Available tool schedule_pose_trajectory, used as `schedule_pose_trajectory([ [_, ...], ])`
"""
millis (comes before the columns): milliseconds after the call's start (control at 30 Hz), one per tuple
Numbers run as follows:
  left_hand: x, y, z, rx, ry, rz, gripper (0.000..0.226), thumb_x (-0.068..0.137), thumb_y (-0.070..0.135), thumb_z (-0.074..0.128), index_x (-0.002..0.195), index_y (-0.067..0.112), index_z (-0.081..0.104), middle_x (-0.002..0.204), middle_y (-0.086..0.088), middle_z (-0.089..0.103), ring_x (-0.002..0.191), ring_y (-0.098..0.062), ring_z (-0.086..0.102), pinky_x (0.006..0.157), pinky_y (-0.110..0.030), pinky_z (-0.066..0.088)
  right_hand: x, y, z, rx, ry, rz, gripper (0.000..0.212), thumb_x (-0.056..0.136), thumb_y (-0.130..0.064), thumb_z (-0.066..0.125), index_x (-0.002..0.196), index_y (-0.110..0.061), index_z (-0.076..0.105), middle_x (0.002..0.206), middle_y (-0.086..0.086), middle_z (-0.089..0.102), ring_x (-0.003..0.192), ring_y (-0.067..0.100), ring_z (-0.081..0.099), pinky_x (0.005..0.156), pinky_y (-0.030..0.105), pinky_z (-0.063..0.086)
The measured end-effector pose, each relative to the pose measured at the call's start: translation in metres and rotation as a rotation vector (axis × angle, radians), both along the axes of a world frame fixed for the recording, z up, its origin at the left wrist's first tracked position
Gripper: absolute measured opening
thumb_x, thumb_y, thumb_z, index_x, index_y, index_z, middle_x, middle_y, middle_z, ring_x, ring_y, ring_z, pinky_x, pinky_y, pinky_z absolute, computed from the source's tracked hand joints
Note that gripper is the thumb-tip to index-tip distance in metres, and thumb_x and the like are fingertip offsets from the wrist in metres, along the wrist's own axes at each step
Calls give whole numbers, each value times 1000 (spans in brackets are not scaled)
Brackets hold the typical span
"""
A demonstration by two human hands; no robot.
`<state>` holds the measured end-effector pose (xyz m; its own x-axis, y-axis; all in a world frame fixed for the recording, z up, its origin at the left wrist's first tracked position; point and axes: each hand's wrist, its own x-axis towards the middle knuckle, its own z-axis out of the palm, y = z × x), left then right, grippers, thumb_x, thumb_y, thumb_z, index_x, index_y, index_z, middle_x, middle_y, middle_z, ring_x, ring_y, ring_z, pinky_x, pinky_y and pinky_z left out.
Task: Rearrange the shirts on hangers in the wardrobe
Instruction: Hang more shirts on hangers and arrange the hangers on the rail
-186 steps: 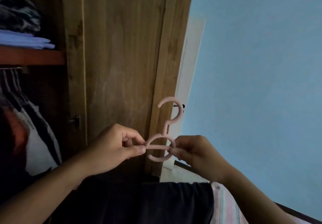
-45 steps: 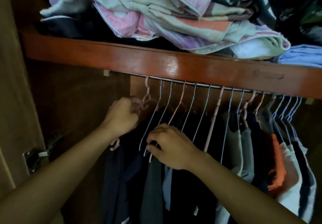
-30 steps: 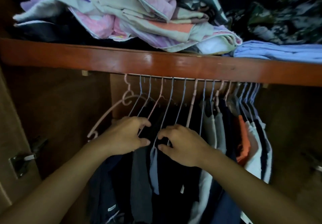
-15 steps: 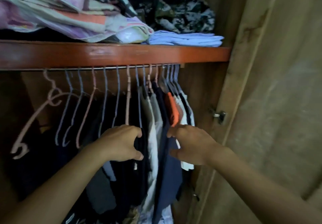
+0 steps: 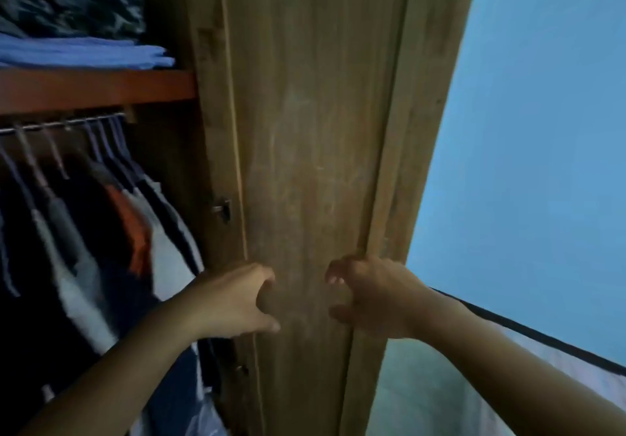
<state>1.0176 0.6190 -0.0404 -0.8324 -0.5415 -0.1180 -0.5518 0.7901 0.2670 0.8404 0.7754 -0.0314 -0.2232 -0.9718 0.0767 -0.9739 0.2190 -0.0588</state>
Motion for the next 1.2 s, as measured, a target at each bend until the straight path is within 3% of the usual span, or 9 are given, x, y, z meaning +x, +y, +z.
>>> schedule_pose_trajectory([
  [167, -76, 47, -10, 51, -22, -160, 74, 70, 64, 74, 133, 46, 42, 126, 23, 47, 102, 1, 51, 79, -22, 48, -46, 79, -5, 48, -5, -137, 38, 90, -47, 58, 122, -28, 57, 121, -4, 64, 107, 23, 63, 85, 40, 55],
  [333, -133, 92, -9, 8, -34, -356, 51, 71, 58, 77, 114, 46, 54, 99, 28, 47, 86, 4, 54, 70, -19, 48, -67, 129, -4, 27, 27, -254, 47, 90, -51, 60, 131, -28, 54, 127, -6, 62, 112, 20, 61, 89, 38, 53],
  [400, -152, 108, -10, -12, -26, -425, 54, 70, 56, 78, 117, 45, 55, 93, 27, 48, 84, 2, 54, 65, -18, 44, -72, 150, -2, 28, 31, -323, 47, 89, -51, 59, 131, -29, 53, 128, -7, 60, 114, 20, 59, 91, 38, 52],
  [467, -169, 121, -12, -78, -20, -478, 66, 70, 59, 77, 127, 43, 51, 100, 23, 50, 87, -2, 51, 70, -23, 45, -75, 168, 0, 25, 28, -391, 48, 89, -50, 59, 132, -29, 53, 129, -6, 59, 114, 20, 59, 92, 40, 52],
  [600, -201, 147, -15, -170, -2, -642, 67, 73, 65, 71, 131, 40, 48, 120, 16, 58, 92, -5, 49, 73, -27, 41, -75, 198, 0, 3, 32, -550, 49, 89, -50, 60, 132, -28, 53, 129, -6, 59, 114, 20, 59, 91, 39, 52],
  [833, -238, 188, -18, -175, 70, -936, 66, 72, 66, 70, 129, 39, 51, 126, 16, 59, 93, -5, 53, 69, -24, 39, -56, 248, -11, -32, -14, -847, 50, 88, -47, 63, 132, -26, 54, 131, -6, 60, 115, 17, 58, 93, 35, 50],
  [967, -257, 213, -25, -153, 119, -1059, 60, 74, 63, 68, 127, 39, 51, 125, 13, 61, 106, -11, 59, 82, -32, 49, -38, 269, -20, -75, -21, -988, 49, 87, -47, 66, 130, -26, 56, 129, -8, 60, 105, 9, 56, 83, 27, 47],
  [1200, -270, 279, -40, -109, 144, -1280, 53, 77, 60, 69, 123, 38, 55, 120, 12, 63, 106, -11, 60, 77, -28, 42, -2, 319, -34, -53, -43, -1242, 48, 87, -47, 64, 130, -26, 55, 124, -7, 61, 108, 16, 58, 83, 33, 51],
])
